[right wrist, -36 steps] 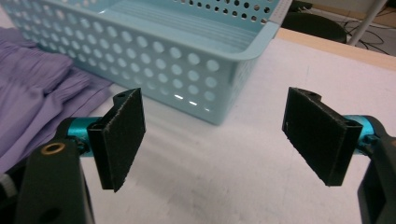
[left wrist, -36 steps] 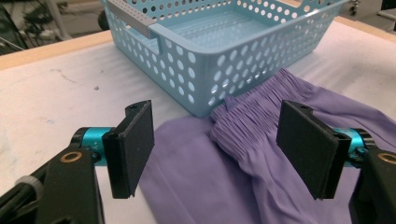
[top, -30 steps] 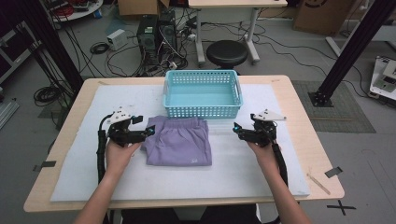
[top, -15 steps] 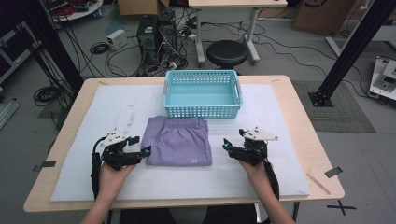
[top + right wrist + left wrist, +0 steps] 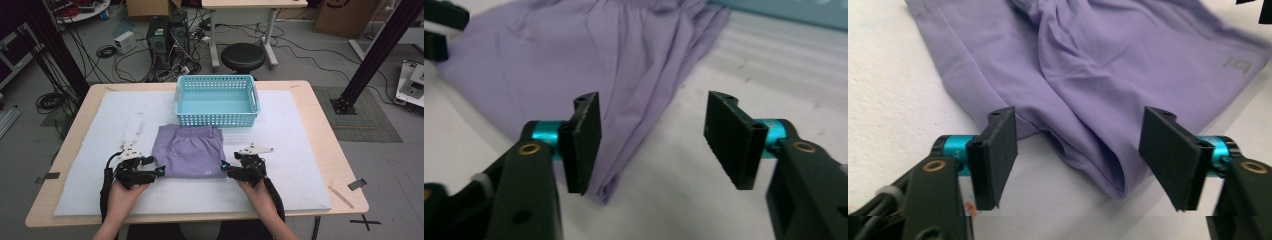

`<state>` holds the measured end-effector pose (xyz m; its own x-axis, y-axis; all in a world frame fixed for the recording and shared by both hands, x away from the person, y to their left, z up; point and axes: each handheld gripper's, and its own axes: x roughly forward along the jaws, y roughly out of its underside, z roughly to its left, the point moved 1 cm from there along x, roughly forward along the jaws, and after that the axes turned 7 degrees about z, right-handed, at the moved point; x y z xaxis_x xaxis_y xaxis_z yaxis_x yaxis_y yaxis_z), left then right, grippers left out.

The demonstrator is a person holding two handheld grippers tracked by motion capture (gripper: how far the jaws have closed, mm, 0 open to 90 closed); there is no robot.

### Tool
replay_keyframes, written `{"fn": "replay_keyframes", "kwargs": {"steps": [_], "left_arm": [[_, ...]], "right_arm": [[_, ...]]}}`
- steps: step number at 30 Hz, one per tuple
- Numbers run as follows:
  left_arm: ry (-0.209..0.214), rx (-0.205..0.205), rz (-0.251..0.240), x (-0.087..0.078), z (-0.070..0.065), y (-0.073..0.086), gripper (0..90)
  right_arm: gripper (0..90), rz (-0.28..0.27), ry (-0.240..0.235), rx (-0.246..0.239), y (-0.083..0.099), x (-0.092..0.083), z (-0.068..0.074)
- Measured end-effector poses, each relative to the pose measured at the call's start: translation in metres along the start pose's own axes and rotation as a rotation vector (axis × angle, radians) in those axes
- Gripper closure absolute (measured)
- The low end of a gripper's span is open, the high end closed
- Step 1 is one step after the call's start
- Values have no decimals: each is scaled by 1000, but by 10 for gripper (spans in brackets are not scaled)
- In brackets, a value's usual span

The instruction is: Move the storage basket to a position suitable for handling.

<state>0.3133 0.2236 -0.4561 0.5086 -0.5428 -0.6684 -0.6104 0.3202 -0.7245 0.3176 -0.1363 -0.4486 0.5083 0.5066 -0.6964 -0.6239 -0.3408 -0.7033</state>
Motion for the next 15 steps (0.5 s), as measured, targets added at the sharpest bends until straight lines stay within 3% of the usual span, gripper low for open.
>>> {"fn": "replay_keyframes", "kwargs": {"steps": [4, 7, 13, 15], "left_arm": [[-1, -23, 16, 2, -1, 0, 389], [14, -35, 34, 3, -1, 0, 442], [11, -92, 36, 2, -5, 0, 479], [19, -83, 46, 3, -7, 0, 516]], "right_arm": [[451, 70, 5, 11, 3, 9, 8], [509, 87, 9, 2, 3, 10, 11], [521, 112, -1, 24, 4, 10, 16], [564, 120, -16, 32, 4, 9, 16]]}}
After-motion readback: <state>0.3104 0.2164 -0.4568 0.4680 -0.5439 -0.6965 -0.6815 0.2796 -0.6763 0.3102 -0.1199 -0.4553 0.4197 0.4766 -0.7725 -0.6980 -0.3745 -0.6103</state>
